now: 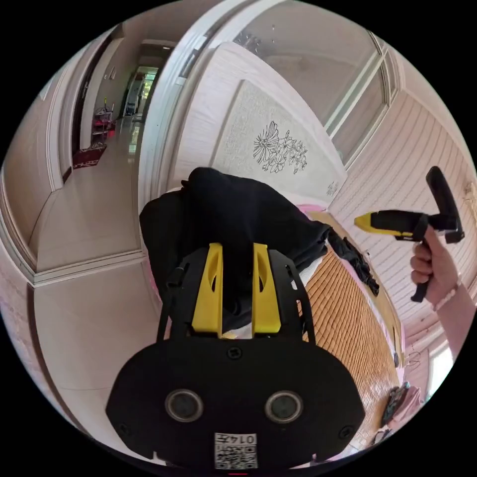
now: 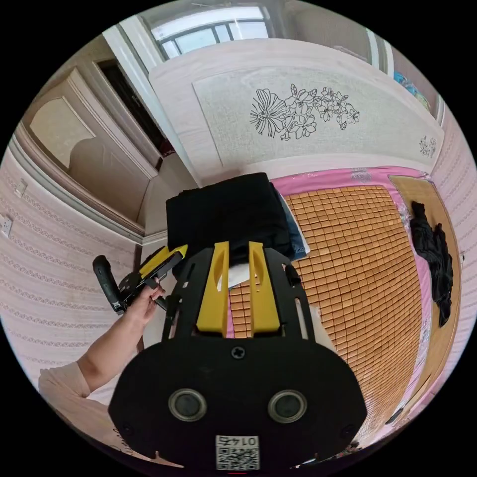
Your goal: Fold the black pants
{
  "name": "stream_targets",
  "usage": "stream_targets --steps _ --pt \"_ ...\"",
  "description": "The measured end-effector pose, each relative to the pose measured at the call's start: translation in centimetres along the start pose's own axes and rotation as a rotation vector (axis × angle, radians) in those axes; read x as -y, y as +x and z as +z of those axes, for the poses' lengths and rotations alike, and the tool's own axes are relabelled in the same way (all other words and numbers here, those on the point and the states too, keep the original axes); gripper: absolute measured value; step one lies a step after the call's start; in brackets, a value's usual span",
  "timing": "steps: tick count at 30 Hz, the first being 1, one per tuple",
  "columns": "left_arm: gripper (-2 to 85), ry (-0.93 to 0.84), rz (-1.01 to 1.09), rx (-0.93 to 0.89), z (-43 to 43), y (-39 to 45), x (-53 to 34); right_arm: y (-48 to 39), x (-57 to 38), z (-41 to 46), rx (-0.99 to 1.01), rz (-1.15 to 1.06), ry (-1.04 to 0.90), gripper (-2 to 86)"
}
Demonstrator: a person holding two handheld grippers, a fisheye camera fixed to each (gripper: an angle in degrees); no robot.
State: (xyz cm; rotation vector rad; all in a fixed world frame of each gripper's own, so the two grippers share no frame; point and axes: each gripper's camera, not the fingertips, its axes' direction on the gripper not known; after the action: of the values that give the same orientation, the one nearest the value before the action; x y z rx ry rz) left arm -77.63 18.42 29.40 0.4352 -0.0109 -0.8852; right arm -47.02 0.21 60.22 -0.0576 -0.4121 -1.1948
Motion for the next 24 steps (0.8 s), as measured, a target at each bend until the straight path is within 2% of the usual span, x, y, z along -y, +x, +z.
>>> stream_targets --steps 5,7,9,14,16,19,24 --pt "9.8 0.011 0.107 0.018 -1.3 0.7 -1.6 -1.2 0.1 4.8 -0.173 -0.088 -0.140 8.2" --pt "10.3 0.026 0.110 -0.002 -2.7 0.4 -2.5 -1.1 -0.9 3.1 -0.166 -0.101 -0.088 8.3" --pt "9.8 0.107 0.201 0.040 -6.6 1.2 -4.8 -1.3 -2.5 0.9 -0.163 -0.129 -0.050 8.3" --pt "8.2 0.152 0.527 0.052 -14.1 6.3 -15.0 -1.8 -13.2 -4.5 -0.243 -0.161 0.010 8.5" --pt "8.3 0.113 0.631 0.013 -15.6 8.7 -20.2 -0.6 -21.4 -6.2 -0.219 -0.055 -0.014 8.2" --pt "8.2 0.023 0.750 -0.181 -18.1 13.5 -28.3 1.3 -33.8 -7.4 -0.222 0.172 -0.123 7.3" --pt "8.1 -0.191 0.906 -0.648 -21.7 24.6 -39.6 2.2 -55.3 -11.3 -0.315 0.607 -0.234 6.7"
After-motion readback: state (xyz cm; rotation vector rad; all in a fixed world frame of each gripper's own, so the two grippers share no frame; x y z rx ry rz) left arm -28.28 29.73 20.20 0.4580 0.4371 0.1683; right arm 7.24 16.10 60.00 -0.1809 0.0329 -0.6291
